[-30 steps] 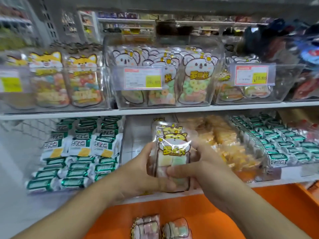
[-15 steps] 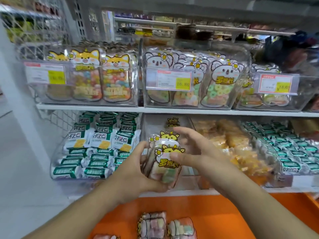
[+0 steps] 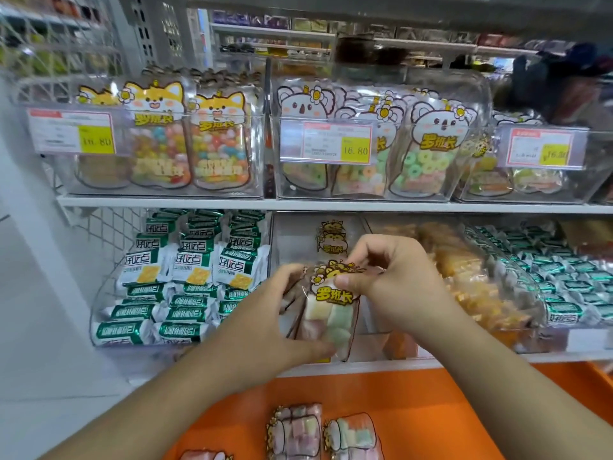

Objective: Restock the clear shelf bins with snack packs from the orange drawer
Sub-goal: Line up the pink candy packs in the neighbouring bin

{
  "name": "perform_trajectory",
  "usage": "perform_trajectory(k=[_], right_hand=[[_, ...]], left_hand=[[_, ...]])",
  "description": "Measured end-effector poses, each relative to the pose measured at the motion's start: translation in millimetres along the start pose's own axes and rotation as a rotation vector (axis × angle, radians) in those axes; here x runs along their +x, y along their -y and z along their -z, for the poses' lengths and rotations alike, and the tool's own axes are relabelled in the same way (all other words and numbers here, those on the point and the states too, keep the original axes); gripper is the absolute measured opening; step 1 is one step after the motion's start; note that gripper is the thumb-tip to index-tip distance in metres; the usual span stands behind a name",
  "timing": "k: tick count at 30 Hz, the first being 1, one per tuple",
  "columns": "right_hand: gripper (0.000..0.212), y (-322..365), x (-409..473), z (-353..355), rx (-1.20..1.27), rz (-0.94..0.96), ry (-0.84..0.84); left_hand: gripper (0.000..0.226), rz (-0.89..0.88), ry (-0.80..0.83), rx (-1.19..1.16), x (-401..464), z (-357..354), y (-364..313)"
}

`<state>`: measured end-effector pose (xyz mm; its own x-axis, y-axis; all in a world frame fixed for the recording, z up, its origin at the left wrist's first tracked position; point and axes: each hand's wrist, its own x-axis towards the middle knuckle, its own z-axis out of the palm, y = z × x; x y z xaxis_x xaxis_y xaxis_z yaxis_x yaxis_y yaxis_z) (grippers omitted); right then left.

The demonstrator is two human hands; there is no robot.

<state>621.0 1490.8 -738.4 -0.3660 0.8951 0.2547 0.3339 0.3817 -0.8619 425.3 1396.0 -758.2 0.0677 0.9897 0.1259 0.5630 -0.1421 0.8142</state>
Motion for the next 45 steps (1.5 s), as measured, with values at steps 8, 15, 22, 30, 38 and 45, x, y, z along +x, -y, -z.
perform_trajectory(k=[8,15,22,30,38,45], right_hand=[[0.024,-27.4,56.4,-11.8,-0.131,-0.060,-0.138],[0.034,-57.0,124.3,-33.7,-0.136,-0.207,0.006],[0.016,-76.1,167.3,-65.0,-0.178,-0.207,0.056],[0.019,-106.2,182.1,-93.5,-0.295,-0.066,-0.132],[0.013,-113.7,174.9,-99.3,-0.529,0.045,-0.081],[0.076,-125.2,159.1,-97.5,-0.907,0.182,-0.101]], left_hand=[[0.077,-0.099,-0.108,0.447,-5.4,8.3,37.0],[0.073,-0.132,-0.018,0.663,1.7,2.2,64.7],[0.057,-0.222,-0.011,0.748,11.3,-7.7,98.5],[0.046,-0.257,-0.107,0.722,10.5,-14.5,100.7],[0.045,-0.270,-0.142,0.753,10.8,-18.6,103.2],[0.043,-0.306,-0.178,0.750,11.7,-21.5,103.9]])
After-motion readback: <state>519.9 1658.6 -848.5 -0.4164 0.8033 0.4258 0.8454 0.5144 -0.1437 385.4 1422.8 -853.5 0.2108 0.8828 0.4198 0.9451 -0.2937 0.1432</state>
